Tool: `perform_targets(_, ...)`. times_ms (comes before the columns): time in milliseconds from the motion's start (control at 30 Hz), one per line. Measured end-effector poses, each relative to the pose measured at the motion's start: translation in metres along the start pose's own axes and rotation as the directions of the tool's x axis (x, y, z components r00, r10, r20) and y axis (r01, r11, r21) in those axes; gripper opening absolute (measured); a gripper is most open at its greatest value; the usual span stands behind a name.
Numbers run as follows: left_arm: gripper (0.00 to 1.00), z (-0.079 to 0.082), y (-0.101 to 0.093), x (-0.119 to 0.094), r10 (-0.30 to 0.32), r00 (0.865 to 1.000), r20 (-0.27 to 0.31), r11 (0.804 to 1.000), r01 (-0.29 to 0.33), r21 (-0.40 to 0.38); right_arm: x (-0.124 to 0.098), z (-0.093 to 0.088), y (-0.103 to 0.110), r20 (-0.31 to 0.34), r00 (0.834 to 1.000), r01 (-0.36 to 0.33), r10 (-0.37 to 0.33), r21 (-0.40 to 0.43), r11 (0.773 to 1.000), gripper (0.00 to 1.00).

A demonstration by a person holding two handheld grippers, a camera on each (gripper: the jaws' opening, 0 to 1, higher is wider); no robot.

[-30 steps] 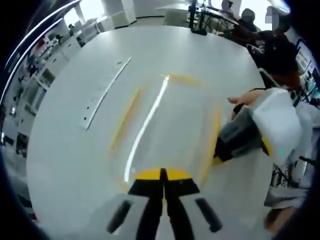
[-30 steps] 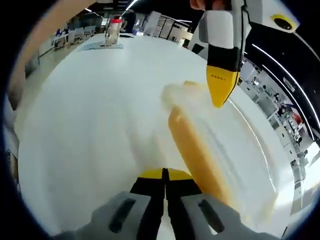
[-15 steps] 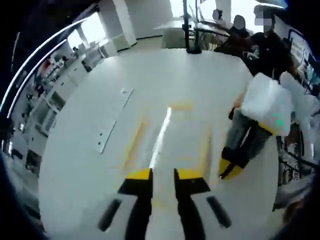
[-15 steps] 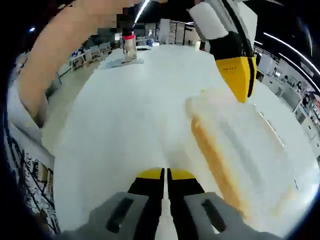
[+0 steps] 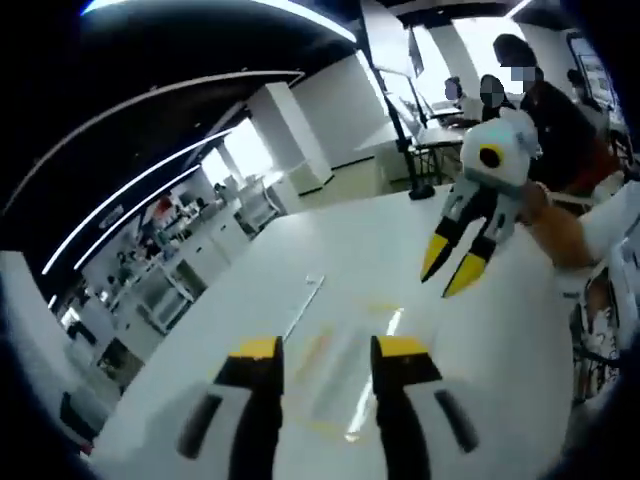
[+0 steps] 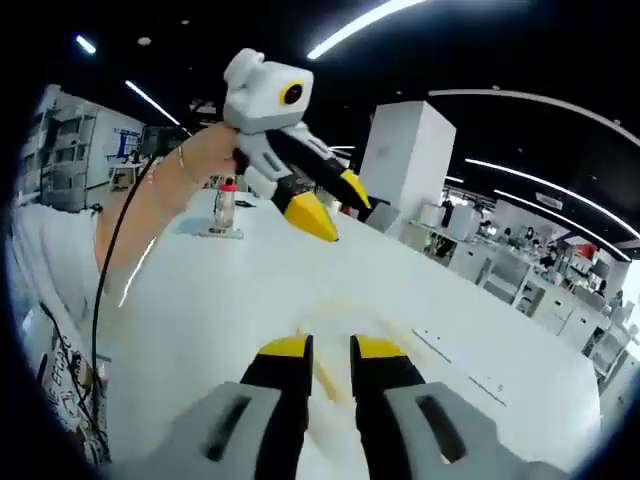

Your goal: Snap each plastic latch of the storage box into its locked position after aligning the lid with the box until every specified latch is closed and the lid sits flush.

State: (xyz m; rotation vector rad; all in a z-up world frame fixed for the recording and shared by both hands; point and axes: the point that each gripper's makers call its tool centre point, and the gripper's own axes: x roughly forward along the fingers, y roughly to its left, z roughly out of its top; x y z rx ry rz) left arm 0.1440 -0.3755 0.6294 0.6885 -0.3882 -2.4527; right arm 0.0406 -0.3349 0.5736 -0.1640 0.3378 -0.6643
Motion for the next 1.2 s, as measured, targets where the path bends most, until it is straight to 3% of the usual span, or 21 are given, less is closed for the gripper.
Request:
perform_targets(100, 0.35, -0.002, -0.007, -0.019, 0.028, 0.997, 0.065, 1.000, -0.028, 0.005, -0.015, -0.003, -0.010, 0.027, 0.999, 0.039, -0.039, 0.002, 0.999, 0.15)
perform_targets(167, 0.35, -0.007, -0.010, -0.036, 0.078, 0.989, 0.124, 0.997, -0.077, -0.014, -0.029, -0.002, -0.017, 0.077, 0.993, 0.082, -0.084, 0.028, 0.996, 0.15)
perform_targets(367, 0.35, -0.039, -0.014, -0.075, 0.190, 0.968, 0.166, 0.981, -0.182, -0.061, -0.062, -0.020, -0.023, 0.106, 0.978, 0.175, -0.179, 0.046, 0.984, 0.15)
perform_targets(500, 0.35, -0.065, -0.013, -0.097, 0.306, 0.932, 0.197, 0.951, -0.289, -0.109, -0.075, -0.036, -0.023, 0.132, 0.964, 0.225, -0.231, 0.061, 0.973, 0.15)
perform_targets(600, 0.34, -0.083, -0.006, -0.110, 0.396, 0.893, 0.212, 0.917, -0.373, -0.142, -0.080, -0.050, -0.024, 0.134, 0.954, 0.260, -0.268, 0.073, 0.963, 0.15)
perform_targets(733, 0.35, -0.113, 0.000, -0.120, 0.480, 0.856, 0.190, 0.871, -0.440, -0.219, -0.089, -0.069, -0.030, 0.132, 0.934, 0.321, -0.331, 0.091, 0.943, 0.15)
perform_targets(933, 0.37, -0.144, 0.008, -0.140, 0.638, 0.751, 0.170, 0.762, -0.583, -0.282, -0.095, -0.087, -0.032, 0.142, 0.919, 0.356, -0.368, 0.103, 0.929, 0.15)
perform_targets(1067, 0.39, -0.146, 0.005, -0.137, 0.652, 0.735, 0.186, 0.751, -0.594, -0.288, -0.097, -0.097, -0.028, 0.136, 0.912, 0.373, -0.387, 0.117, 0.921, 0.15)
perform_targets(1200, 0.42, -0.164, 0.011, -0.136, 0.697, 0.706, 0.125, 0.711, -0.657, -0.251, -0.100, -0.105, -0.027, 0.123, 0.899, 0.412, -0.421, 0.090, 0.907, 0.15)
